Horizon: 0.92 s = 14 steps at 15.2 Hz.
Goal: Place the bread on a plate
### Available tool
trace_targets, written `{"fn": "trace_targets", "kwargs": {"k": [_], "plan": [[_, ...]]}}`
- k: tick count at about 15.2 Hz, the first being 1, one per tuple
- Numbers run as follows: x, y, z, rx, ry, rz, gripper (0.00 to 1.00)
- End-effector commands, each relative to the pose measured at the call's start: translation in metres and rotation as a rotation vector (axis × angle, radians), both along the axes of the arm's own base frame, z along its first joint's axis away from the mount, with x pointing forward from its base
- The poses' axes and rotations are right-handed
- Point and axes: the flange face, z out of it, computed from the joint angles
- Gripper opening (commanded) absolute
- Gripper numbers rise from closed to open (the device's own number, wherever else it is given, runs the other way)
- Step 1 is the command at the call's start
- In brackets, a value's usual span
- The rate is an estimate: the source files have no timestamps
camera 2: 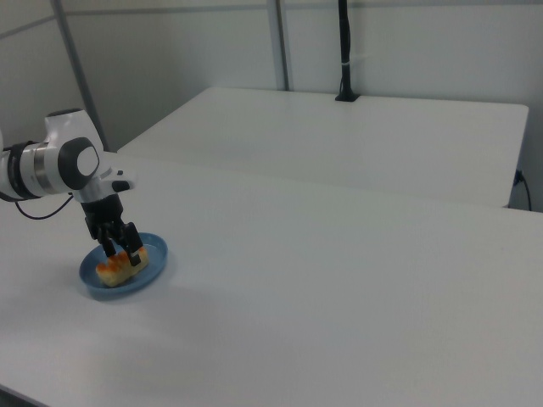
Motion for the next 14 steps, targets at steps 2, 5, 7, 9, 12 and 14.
{"fn": "trace_targets", "kwargs": {"k": [2, 5, 7, 9, 12, 14], "plan": [[0.008, 0.001, 0.021, -0.008, -0.048, -0.025, 1.00], [0.022, -0.027, 0.087, -0.023, -0.065, -0.044, 1.00], [0.025, -0.059, 0.138, -0.030, -0.064, -0.023, 1.00], [0.023, -0.100, 0.188, -0.041, -0.047, 0.005, 1.00], [0.018, -0.173, 0.260, -0.036, -0.023, 0.036, 1.00], [0.010, -0.209, 0.300, -0.013, -0.017, 0.039, 1.00]]}}
